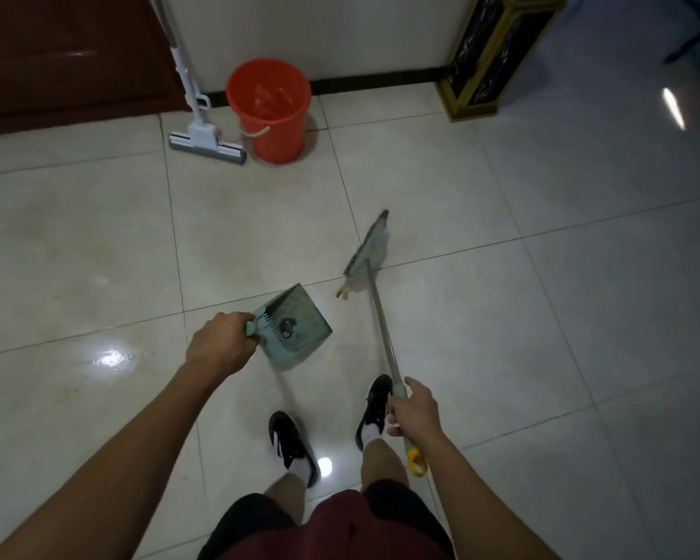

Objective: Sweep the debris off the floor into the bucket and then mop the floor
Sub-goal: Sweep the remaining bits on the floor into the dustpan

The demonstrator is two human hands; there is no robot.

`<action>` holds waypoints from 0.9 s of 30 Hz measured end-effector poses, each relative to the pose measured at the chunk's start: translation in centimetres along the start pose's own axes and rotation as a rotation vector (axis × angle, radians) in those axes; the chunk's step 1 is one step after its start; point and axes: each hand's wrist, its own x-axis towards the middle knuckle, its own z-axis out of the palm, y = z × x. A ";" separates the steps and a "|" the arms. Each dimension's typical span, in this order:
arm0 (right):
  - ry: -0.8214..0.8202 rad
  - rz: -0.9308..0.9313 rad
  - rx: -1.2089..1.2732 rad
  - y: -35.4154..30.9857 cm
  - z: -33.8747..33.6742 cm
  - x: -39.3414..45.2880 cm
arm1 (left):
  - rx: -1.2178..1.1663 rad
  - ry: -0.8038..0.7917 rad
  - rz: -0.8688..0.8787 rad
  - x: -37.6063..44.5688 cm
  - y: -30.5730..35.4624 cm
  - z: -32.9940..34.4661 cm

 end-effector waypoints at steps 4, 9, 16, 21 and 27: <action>0.020 0.070 0.049 -1.3 -0.9 1.3 | -0.005 -0.008 0.013 0.6 -0.5 -0.5; 0.183 -0.039 -0.336 -1.6 -2.2 4.2 | -0.019 0.015 0.021 2.3 -0.5 -1.1; 0.158 -0.055 -0.550 -3.0 -2.8 8.2 | 0.005 -0.017 0.015 5.7 1.4 -1.2; 0.022 -0.039 -0.610 -3.9 -2.0 9.7 | 0.004 -0.047 0.006 7.8 3.1 -1.1; -0.139 0.068 -0.407 -3.6 -0.4 8.9 | 0.039 -0.046 -0.009 8.7 3.8 -1.1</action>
